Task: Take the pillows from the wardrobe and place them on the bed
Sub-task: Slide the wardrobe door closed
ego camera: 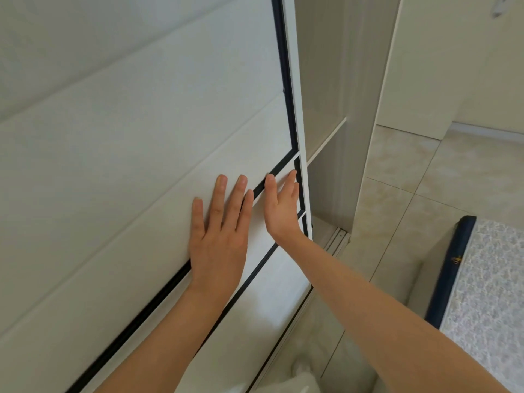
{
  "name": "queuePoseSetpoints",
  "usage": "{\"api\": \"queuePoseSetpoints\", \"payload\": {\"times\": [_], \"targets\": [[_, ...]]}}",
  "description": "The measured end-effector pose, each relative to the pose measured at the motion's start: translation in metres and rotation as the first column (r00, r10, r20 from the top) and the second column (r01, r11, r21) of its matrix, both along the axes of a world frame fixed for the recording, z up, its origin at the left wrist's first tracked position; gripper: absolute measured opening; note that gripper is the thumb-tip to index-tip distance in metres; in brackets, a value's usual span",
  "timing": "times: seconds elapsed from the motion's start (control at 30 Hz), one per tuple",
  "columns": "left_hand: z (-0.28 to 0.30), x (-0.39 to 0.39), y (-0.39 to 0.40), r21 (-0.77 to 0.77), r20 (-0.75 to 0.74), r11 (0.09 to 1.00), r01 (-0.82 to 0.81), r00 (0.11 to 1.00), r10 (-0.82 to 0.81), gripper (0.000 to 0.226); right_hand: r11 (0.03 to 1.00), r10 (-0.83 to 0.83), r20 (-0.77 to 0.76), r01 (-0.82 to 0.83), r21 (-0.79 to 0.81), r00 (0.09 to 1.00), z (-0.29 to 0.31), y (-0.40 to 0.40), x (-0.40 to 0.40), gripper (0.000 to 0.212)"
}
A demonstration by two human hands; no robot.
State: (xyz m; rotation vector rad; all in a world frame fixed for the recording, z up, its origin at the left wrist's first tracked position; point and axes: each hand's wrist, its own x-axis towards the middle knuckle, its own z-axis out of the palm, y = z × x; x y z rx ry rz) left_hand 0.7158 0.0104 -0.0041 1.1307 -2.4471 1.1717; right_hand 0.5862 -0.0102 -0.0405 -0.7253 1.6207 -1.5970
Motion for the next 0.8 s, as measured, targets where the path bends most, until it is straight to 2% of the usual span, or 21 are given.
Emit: {"api": "queuePoseSetpoints", "payload": {"times": [0.4, 0.53, 0.8], "targets": [[0.004, -0.106, -0.046, 0.046, -0.028, 0.997, 0.061, 0.998, -0.06, 0.071, 0.997, -0.08, -0.07, 0.08, -0.005, 0.994, -0.006, -0.049, -0.107, 0.079], [0.005, -0.141, -0.061, 0.031, -0.036, 0.996, 0.082, 0.996, -0.081, 0.063, 0.992, -0.123, -0.07, 0.123, -0.006, 0.99, -0.006, -0.066, -0.138, 0.077], [0.01, -0.204, -0.083, 0.066, -0.042, 0.994, 0.083, 0.996, -0.081, 0.066, 0.987, -0.157, -0.036, 0.158, 0.016, 0.987, 0.0, -0.099, -0.197, 0.078]]}}
